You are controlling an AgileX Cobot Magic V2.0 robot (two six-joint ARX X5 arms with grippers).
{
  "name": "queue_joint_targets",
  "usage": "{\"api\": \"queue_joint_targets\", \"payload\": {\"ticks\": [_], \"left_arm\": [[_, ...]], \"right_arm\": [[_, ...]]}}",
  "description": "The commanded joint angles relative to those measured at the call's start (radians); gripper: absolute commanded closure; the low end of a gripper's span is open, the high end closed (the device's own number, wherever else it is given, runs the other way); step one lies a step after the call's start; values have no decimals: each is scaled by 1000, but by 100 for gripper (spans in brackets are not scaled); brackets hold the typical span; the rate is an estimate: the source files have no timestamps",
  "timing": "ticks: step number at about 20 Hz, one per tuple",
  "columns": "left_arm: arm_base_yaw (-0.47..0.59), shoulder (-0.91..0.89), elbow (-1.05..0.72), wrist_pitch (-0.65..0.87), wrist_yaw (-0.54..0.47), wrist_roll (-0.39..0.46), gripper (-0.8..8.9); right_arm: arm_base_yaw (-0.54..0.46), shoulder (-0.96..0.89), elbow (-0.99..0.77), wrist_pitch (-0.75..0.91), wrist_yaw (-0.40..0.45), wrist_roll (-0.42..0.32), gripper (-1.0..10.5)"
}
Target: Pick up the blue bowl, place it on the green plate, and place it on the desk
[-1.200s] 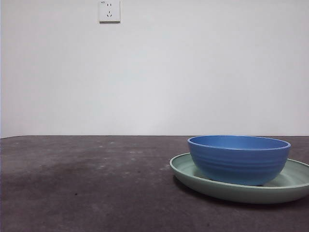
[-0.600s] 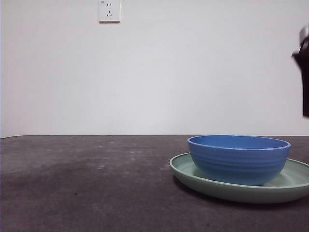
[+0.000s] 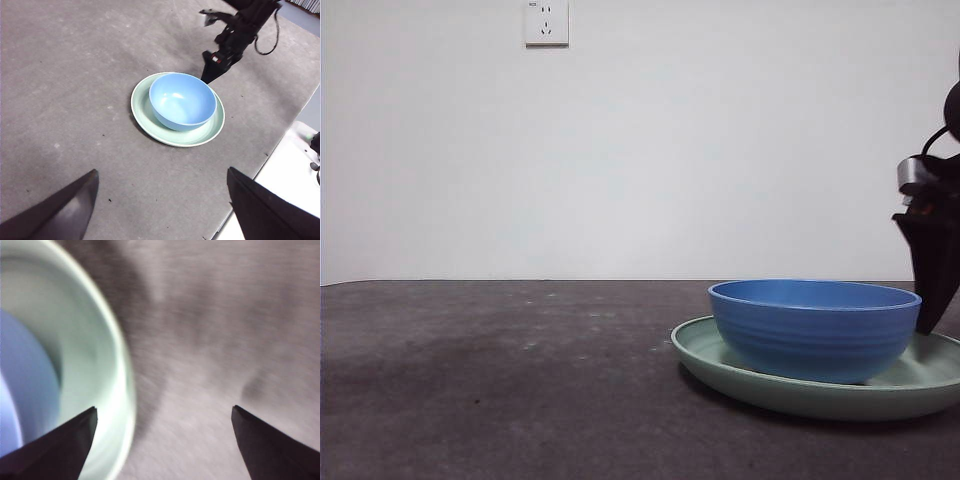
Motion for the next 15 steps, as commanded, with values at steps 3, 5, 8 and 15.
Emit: {"api": "queue_joint_targets", "payload": {"ticks": [3, 5, 8, 15], "left_arm": [[-5, 5, 17, 11, 1, -3, 408], [-5, 5, 17, 11, 1, -3, 408], [-5, 5, 17, 11, 1, -3, 408], [-5, 5, 17, 11, 1, -3, 408]], "right_arm": [[37, 67, 16, 38, -7, -13, 619], [52, 79, 16, 49, -7, -13, 720], [69, 80, 16, 55, -7, -14, 892], [79, 74, 35, 27, -24, -5, 935]]}}
